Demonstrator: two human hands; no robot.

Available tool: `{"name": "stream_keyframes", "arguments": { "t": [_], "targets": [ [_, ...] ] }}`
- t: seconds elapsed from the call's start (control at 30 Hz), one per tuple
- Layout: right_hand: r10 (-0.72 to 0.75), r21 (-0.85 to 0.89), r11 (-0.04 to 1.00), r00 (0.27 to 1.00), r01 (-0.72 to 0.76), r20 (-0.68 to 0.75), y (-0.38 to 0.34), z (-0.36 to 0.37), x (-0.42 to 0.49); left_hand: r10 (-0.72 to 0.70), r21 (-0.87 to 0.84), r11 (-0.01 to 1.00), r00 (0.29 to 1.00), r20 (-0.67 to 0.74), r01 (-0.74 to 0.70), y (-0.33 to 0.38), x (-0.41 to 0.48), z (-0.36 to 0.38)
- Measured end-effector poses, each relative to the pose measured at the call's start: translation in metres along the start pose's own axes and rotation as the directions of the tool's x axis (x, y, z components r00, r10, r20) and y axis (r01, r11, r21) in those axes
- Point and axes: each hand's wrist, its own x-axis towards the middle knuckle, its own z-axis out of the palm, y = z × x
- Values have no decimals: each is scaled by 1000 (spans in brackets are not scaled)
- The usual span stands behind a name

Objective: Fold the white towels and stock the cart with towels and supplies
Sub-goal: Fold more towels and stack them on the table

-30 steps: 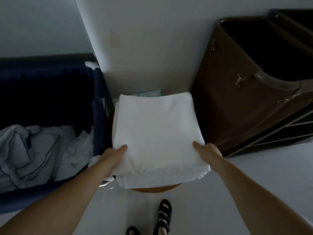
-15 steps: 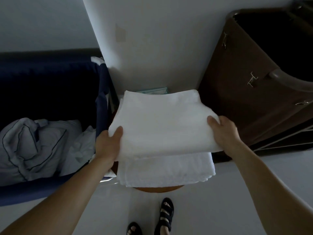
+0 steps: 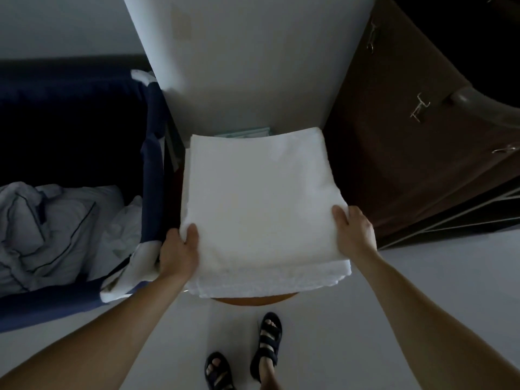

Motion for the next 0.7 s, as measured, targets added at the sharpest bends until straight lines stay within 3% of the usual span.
{"name": "stream_keyframes", "arguments": {
  "t": [0.1,0.2,0.3,0.37,0.43,0.53,0.6,0.7],
  "targets": [
    [-15,-3,1000,999,14,-48,3,1,0,12,-4,1000,1000,-24,-12,-7,-3,4],
    [86,-96,992,996,-87,-7,28,17,-9,-63,54,997,997,43,61,-19,-4,12],
    [117,-140,983,992,-122,-47,29,25,-12,-60,47,997,998,17,59,-14,-6,14],
    [34,-195,979,994,-54,-101,20,22,-10,53,81,995,998,-23,-51,-6,-8,11],
    [-115,-295,953,986,74,-124,8,17,-9,243,238,945,969,-46,-225,1,-8,12],
    [-319,-464,836,948,293,24,-13,16,-5,474,496,725,869,144,-478,14,3,24],
    [-359,-538,742,915,399,183,-18,24,2,521,551,590,799,298,-590,17,13,34],
    [-299,-573,690,895,442,330,-4,41,8,461,545,582,797,390,-604,0,26,44]
  ]
}}
